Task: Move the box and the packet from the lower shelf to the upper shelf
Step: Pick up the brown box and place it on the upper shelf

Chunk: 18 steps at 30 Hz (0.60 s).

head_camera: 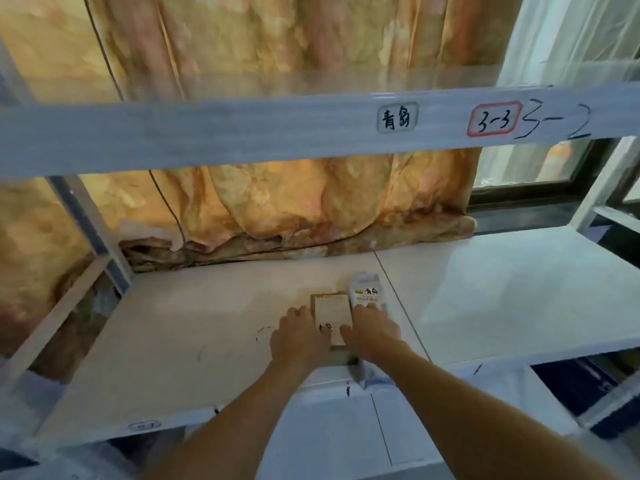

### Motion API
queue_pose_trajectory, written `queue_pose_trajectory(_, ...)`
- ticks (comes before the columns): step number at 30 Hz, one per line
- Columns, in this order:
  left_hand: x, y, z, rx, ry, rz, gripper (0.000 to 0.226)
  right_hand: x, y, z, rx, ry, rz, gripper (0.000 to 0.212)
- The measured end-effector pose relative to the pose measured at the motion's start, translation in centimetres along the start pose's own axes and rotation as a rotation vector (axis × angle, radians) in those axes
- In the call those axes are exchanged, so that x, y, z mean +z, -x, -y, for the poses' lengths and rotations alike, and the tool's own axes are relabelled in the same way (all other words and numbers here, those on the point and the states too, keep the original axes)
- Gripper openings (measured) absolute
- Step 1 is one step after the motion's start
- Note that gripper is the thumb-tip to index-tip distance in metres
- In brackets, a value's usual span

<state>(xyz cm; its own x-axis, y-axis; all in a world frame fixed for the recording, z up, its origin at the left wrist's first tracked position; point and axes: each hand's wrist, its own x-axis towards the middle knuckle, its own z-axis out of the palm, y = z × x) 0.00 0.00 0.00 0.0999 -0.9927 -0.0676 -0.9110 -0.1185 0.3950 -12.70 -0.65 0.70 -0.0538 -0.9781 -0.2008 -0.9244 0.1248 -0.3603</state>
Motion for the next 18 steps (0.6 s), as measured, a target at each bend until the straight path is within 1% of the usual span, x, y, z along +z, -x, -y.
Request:
queue_pose_trajectory(2,0.6,-0.8,1.0,-0.015,0.001,0.024,0.046,0.8,-0.8,0.3,0.049,-0.023,0.008,0.044)
queue_pose_trajectory(8,3.0,-2.6,2.9,-0.013,0.095,0.099,0.037,2.9,-2.6,0.8,0.12,-0.025,0.022,0.036)
queue_pose_trajectory(13,4.2,-3.8,2.5,-0.025,0.264,0.081,0.036,3.8,-4.0,1.0,0.176,-0.097,-0.017,0.031)
queue_pose_trajectory(18,3.2,-3.7,2.2,-0.001,0.323,0.029,0.03,3.3,-3.9,1.2,0.161,-0.244,-0.08,0.027)
